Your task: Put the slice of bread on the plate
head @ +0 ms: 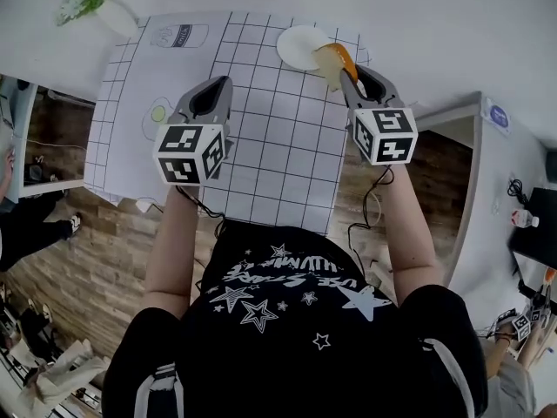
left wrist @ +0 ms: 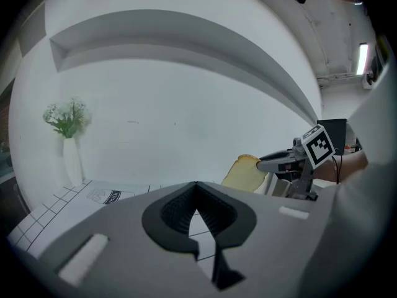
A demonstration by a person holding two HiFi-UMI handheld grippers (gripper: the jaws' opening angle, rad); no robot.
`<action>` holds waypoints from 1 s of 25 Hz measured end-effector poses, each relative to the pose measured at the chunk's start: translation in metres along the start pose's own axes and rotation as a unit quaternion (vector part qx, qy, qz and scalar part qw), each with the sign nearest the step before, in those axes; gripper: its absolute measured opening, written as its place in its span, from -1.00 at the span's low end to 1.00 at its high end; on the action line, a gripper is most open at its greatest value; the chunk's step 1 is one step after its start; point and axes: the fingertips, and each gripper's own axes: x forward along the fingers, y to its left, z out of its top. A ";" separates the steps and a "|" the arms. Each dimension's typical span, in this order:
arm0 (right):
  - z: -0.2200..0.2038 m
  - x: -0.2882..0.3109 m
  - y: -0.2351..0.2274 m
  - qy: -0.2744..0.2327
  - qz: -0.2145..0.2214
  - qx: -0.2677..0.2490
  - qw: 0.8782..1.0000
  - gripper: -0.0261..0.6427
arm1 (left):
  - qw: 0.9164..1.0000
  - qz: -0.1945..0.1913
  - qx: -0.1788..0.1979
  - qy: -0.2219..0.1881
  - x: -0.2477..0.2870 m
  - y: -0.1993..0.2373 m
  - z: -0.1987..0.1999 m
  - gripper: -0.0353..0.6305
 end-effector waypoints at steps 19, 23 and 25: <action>-0.006 0.137 0.003 0.045 -0.022 -0.315 0.948 -0.65 | 0.999 -0.034 -0.011 0.030 0.073 0.053 -0.016 -0.87; -0.026 0.150 0.015 0.056 -0.016 -0.399 0.915 -0.65 | 0.999 -0.031 -0.015 0.031 0.073 0.058 -0.019 -0.87; -0.034 0.152 0.024 0.058 -0.005 -0.423 0.904 -0.65 | 0.999 -0.030 -0.018 0.033 0.073 0.060 -0.021 -0.87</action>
